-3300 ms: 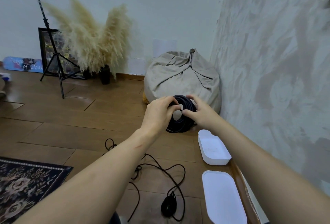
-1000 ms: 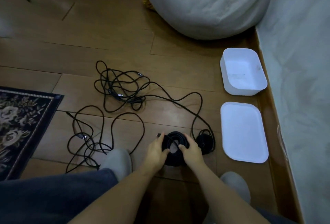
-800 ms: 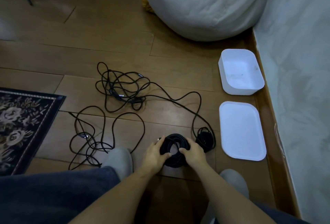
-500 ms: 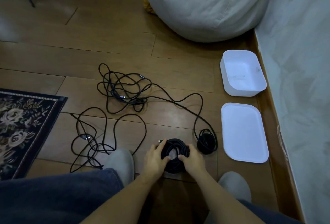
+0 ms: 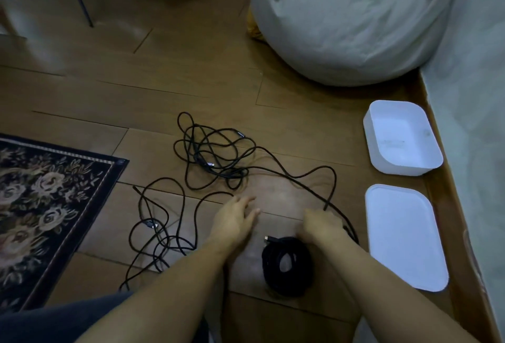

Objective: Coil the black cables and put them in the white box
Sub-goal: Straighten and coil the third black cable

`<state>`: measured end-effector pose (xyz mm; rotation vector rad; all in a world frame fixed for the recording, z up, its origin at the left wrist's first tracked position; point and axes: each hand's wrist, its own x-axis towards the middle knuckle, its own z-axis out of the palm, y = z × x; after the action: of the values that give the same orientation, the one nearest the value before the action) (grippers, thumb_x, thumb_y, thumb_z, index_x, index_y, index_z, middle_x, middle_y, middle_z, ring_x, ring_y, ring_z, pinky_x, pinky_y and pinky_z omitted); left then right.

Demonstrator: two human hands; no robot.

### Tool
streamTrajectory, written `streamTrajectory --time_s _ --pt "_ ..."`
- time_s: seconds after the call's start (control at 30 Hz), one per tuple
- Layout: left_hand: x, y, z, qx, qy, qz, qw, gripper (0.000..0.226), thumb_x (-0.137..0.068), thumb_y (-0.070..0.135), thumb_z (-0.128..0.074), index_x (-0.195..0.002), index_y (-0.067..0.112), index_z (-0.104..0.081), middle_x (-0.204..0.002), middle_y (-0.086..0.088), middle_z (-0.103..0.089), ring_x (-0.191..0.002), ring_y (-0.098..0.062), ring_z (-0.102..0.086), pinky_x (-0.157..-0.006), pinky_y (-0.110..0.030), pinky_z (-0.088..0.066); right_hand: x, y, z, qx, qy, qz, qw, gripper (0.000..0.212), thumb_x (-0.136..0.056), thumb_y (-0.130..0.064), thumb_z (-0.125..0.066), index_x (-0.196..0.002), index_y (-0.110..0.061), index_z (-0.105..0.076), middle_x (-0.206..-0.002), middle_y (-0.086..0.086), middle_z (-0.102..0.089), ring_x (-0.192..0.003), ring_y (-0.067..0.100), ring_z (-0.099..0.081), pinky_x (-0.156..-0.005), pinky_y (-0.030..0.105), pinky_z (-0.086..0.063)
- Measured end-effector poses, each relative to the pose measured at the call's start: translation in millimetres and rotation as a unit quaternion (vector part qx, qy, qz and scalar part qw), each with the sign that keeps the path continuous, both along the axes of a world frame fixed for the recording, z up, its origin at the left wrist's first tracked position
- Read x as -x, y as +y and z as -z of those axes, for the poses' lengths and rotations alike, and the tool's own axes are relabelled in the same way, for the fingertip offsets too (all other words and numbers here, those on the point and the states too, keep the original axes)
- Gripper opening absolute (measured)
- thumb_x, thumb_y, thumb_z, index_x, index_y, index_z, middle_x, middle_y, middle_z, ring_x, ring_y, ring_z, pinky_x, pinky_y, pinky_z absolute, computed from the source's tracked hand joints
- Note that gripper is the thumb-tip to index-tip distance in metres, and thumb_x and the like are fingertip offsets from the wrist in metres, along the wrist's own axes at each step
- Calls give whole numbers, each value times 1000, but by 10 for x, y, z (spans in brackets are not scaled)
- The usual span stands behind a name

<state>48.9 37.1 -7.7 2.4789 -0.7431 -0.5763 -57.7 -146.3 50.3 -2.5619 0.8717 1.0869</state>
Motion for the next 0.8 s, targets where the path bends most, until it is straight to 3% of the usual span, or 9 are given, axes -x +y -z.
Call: streamTrajectory --time_s 0.1,0.2,0.27,0.37,0.47,0.57,0.67,0.8 --pt "-344 -145 -26 3 -72 16 997 41 -99 36 -58 -139 26 -56 -123 -1 -59 -113 -23 -59 -92 -40 -52 -319 -190 -5 15 -140 -39 989 26 -98 -31 -54 -116 -15 -64 -118 13 -66 -108 35 -62 -78 35 -47" --pt "-608 -357 -28 -15 -114 69 991 44 -99 30 -56 -142 28 -51 -127 0 -54 -116 -24 -53 -93 -42 -51 -613 -339 139 18 -260 -81 962 33 -97 -28 -53 -128 -19 -57 -125 9 -60 -115 33 -56 -84 39 -49" --pt "-738 -521 11 -42 -131 106 985 47 -100 32 -55 -146 31 -47 -134 0 -51 -123 -23 -49 -100 -41 -48 -782 -384 267 40 -249 -97 963 41 -96 -29 -56 -135 -18 -48 -132 7 -53 -122 30 -47 -89 41 -47" --pt "-864 -704 167 -97 -145 125 977 48 -104 35 -49 -152 33 -40 -148 -3 -46 -132 -25 -45 -108 -41 -44 -921 -523 558 99 -153 -60 981 55 -92 -39 -63 -137 -17 -40 -135 11 -52 -126 33 -43 -98 44 -42" --pt "-987 -751 358 -145 -125 122 974 53 -103 33 -51 -154 34 -35 -151 -3 -41 -132 -26 -43 -107 -41 -44 -939 -746 751 112 -117 -50 985 42 -95 -39 -59 -129 -18 -47 -130 11 -59 -125 34 -44 -100 46 -39" --pt "-1069 -730 470 -166 -124 133 969 52 -103 33 -49 -153 32 -37 -149 -3 -42 -129 -25 -44 -104 -40 -46 -941 -936 768 88 -127 -99 983 23 -99 -31 -53 -116 -19 -59 -117 13 -66 -115 35 -54 -93 43 -45" --pt "-1070 -746 451 -155 -111 122 974 55 -103 32 -50 -155 30 -34 -150 -3 -42 -130 -26 -44 -105 -40 -45 -980 -1068 589 24 -169 -54 984 19 -99 -32 -48 -109 -18 -57 -110 16 -67 -101 38 -62 -83 43 -53" --pt "-1093 -768 256 -135 -69 73 986 48 -103 34 -51 -149 29 -41 -140 -2 -48 -123 -25 -51 -101 -40 -48 -1078 -1175 48 -51 -212 -35 975 14 -98 -34 -53 -103 -21 -55 -106 11 -65 -95 35 -61 -75 36 -46"
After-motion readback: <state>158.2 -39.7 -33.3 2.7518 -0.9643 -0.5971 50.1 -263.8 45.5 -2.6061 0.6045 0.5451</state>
